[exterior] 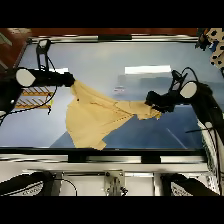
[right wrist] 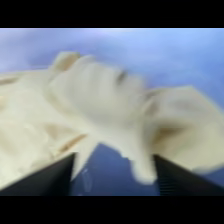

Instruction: Fold the shirts.

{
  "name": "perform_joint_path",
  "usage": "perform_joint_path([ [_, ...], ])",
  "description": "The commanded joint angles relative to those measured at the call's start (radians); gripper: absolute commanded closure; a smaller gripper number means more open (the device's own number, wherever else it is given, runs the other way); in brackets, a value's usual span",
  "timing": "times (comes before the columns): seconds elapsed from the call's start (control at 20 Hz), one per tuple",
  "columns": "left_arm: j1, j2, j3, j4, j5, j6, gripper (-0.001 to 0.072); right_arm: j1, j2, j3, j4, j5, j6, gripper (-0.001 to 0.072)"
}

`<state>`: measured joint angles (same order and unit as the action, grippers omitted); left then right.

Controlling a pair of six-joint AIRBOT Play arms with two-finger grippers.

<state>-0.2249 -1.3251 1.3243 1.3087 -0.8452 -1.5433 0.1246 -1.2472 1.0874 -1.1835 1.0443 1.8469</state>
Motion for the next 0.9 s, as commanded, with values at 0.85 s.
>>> perform_joint_path([
  [0.85,0.352,0.007,-0.565,-0.386,-0.310,0.223,0.0191,0.064,-0.293,-0.082,0.463,0.097,-0.363,0.0034],
])
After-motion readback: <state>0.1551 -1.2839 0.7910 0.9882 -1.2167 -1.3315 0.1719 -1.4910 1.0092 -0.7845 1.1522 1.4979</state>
